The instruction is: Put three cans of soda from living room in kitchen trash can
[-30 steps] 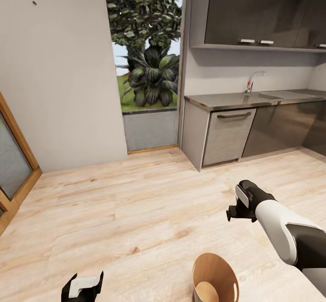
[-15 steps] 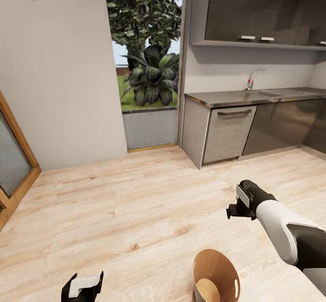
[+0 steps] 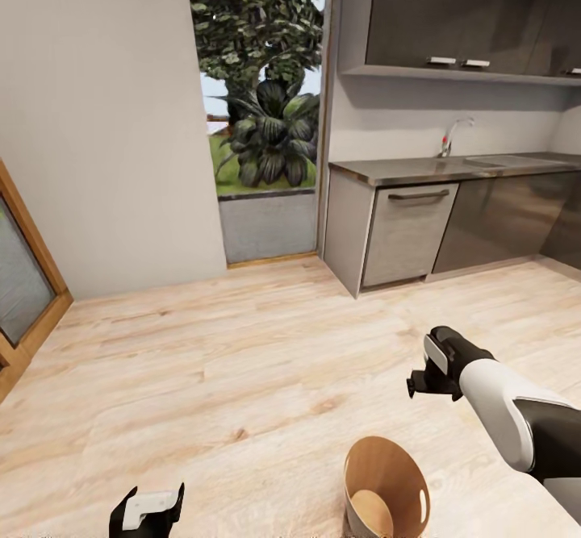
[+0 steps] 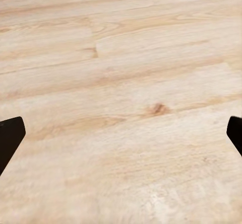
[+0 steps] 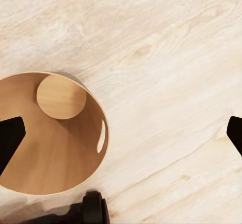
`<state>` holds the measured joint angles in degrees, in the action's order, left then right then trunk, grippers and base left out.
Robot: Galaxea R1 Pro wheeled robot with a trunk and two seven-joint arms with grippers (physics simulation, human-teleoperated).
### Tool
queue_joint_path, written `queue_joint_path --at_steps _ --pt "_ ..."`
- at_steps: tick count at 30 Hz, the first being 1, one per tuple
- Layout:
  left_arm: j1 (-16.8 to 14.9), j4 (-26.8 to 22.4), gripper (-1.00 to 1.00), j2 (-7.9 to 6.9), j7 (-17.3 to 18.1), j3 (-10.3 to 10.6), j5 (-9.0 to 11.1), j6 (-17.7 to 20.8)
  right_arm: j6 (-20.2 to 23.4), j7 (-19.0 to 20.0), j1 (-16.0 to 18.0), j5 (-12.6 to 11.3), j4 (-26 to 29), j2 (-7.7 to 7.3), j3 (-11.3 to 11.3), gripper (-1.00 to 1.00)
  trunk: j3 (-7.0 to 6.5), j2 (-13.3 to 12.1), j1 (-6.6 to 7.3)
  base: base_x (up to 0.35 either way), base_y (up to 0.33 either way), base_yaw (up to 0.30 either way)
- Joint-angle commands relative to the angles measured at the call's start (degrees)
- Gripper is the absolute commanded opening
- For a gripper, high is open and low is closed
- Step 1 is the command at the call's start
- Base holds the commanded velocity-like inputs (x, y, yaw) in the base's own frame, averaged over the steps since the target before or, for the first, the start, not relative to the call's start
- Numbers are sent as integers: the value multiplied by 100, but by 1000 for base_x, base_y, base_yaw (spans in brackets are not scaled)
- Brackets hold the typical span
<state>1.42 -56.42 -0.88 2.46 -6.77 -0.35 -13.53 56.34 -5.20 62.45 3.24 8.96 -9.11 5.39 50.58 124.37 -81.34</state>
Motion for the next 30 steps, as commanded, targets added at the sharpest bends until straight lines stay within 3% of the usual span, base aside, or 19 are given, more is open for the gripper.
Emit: queue_joint_path --at_steps 1,30 --pt "0 0 100 0 0 0 0 0 0 0 -1 1 -7 -1 -1 100 18 42 -23 0 0 0" --pt "-1 12 100 0 -2 0 0 0 -6 -7 -31 71 -31 11 -14 100 539 1205 -659 0 0 0"
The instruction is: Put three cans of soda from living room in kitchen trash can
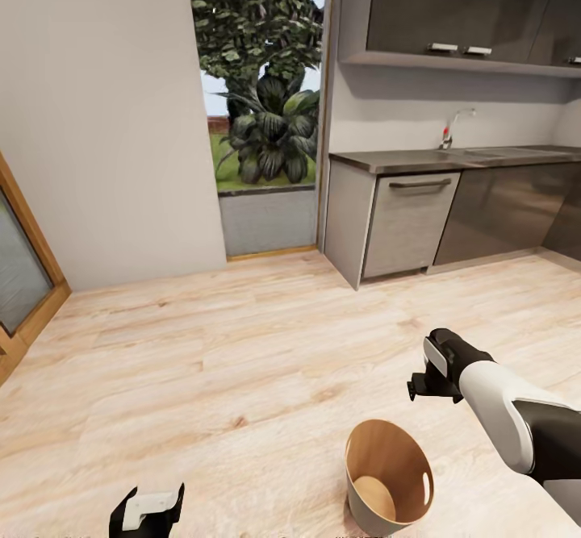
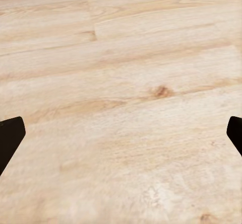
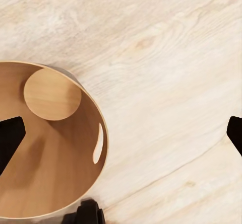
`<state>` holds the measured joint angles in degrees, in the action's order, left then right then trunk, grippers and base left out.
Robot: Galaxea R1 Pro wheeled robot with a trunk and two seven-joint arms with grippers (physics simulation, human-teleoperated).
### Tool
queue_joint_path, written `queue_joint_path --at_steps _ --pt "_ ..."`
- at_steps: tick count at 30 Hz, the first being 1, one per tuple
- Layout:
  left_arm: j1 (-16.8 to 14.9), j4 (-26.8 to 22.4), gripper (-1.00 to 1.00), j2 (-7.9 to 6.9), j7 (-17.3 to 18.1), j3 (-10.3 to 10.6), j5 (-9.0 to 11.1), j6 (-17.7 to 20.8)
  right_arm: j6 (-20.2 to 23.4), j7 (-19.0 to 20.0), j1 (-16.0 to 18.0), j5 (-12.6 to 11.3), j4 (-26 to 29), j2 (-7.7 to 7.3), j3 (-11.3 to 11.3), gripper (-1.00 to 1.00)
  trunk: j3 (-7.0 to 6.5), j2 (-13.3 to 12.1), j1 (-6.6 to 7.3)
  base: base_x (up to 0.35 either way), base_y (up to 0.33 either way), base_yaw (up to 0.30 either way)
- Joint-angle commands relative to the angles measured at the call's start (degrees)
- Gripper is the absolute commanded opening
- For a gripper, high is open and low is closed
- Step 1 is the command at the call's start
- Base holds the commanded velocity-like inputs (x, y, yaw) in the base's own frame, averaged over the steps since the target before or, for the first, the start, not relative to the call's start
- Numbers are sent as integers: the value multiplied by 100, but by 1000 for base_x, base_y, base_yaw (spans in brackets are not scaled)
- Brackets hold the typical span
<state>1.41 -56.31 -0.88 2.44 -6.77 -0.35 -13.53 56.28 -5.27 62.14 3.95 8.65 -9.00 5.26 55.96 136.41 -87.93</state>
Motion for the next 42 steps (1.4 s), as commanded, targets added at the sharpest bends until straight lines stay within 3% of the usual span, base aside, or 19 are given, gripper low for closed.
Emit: queue_joint_path --at_steps 1,17,28,42 --pt "0 1 100 0 -1 0 0 0 -1 0 0 1 -1 -1 0 100 18 42 -23 0 0 0" --pt "0 -3 100 0 2 0 0 0 -3 0 0 -7 -3 5 -12 100 306 683 -374 0 0 0" --pt "0 -3 100 0 0 0 0 0 -287 -2 -17 -10 -170 70 -21 100 549 698 -402 0 0 0" --pt "0 -10 100 0 2 0 0 0 -316 -1 -17 -8 -212 70 -22 100 837 715 -436 0 0 0"
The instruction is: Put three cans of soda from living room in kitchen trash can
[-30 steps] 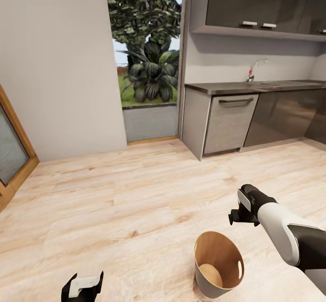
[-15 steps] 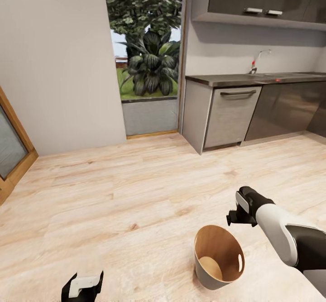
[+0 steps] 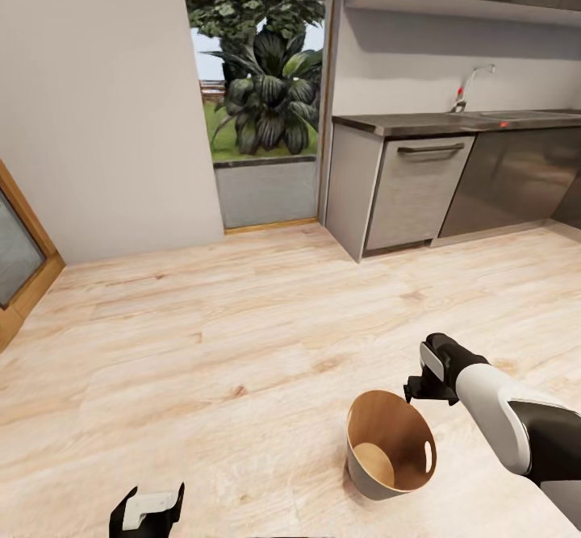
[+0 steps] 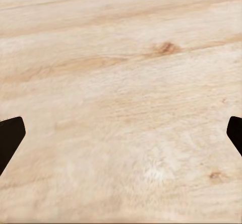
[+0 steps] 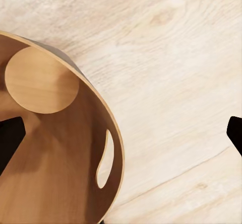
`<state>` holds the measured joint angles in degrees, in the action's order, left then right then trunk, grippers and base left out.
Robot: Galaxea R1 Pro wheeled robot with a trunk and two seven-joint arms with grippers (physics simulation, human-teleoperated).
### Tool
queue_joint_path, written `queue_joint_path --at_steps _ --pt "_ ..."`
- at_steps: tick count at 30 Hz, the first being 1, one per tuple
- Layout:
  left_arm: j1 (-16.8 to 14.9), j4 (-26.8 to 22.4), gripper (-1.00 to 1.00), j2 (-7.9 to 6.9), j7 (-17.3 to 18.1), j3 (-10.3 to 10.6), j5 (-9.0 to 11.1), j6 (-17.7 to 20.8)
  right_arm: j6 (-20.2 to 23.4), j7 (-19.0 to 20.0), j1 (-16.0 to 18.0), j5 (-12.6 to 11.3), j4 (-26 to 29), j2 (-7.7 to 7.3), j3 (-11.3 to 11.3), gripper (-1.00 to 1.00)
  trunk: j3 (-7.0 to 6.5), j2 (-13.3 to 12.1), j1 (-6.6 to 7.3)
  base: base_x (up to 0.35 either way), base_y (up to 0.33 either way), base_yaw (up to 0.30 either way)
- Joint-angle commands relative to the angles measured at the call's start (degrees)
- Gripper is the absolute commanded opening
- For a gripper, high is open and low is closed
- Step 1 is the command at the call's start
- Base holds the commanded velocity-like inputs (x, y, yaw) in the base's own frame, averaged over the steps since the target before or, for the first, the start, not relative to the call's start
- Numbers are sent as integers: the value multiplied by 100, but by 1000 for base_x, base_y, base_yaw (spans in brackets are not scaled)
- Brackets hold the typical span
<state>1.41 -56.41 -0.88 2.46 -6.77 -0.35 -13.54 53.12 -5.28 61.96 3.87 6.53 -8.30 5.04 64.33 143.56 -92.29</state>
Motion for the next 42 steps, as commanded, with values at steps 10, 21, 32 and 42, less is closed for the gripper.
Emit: queue_joint_path --at_steps 10,21,32,42 --pt "0 -10 100 0 -8 -7 8 0 -3 -2 0 0 -1 -1 0 100 0 0 0 0 0 0" --pt "0 -10 100 0 -9 -9 9 0 -3 0 0 -6 2 20 -7 100 222 13 -26 0 0 0" --pt "0 -10 100 1 -9 -9 9 0 -74 1 -64 -4 11 11 -3 100 377 23 -44 0 0 0" --pt "0 -5 100 0 -9 -9 9 0 -277 31 -104 -25 7 28 -10 100 377 23 -44 0 0 0"
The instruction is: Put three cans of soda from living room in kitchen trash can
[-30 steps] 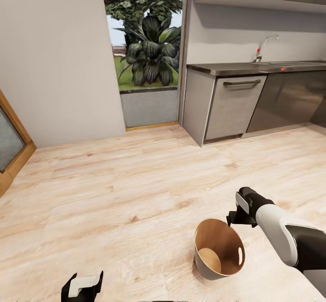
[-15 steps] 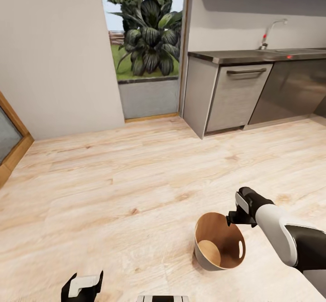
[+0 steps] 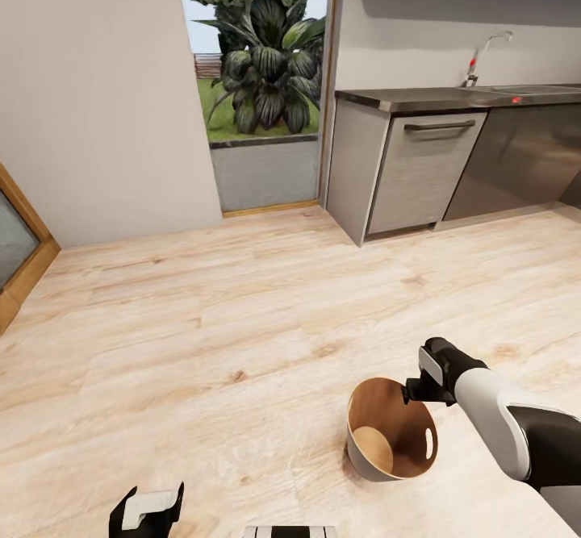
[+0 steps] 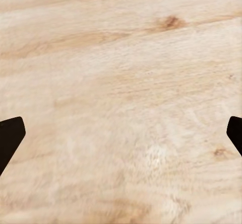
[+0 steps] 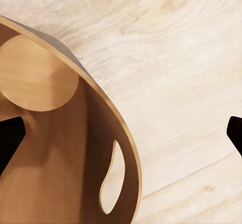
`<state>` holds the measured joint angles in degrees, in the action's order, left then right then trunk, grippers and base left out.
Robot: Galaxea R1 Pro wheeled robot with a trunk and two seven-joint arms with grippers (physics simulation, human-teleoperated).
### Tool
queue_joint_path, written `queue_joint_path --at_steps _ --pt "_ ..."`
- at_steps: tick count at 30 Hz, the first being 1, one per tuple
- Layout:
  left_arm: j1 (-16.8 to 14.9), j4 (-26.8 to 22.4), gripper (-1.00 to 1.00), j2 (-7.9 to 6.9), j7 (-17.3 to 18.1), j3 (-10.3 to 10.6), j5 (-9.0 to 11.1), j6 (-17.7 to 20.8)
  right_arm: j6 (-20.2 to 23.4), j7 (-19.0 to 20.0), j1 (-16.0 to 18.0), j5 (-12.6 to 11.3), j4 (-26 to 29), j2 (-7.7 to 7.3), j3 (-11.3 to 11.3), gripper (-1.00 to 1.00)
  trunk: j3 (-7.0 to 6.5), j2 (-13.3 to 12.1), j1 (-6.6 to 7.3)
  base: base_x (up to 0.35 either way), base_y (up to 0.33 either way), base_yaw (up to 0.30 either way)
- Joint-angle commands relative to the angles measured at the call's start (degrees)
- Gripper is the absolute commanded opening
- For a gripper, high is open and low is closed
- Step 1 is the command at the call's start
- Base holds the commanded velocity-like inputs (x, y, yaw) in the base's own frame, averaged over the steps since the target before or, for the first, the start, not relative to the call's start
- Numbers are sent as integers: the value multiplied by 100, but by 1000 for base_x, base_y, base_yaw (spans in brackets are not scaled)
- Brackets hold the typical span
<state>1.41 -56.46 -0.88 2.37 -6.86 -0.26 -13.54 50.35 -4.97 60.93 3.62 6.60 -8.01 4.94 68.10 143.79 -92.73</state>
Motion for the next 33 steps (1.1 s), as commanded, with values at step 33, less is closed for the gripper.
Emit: queue_joint_path --at_steps 33 --pt "0 47 100 6 0 0 -1 0 -26 23 -2 -28 82 -8 25 100 332 20 -39 0 0 0"
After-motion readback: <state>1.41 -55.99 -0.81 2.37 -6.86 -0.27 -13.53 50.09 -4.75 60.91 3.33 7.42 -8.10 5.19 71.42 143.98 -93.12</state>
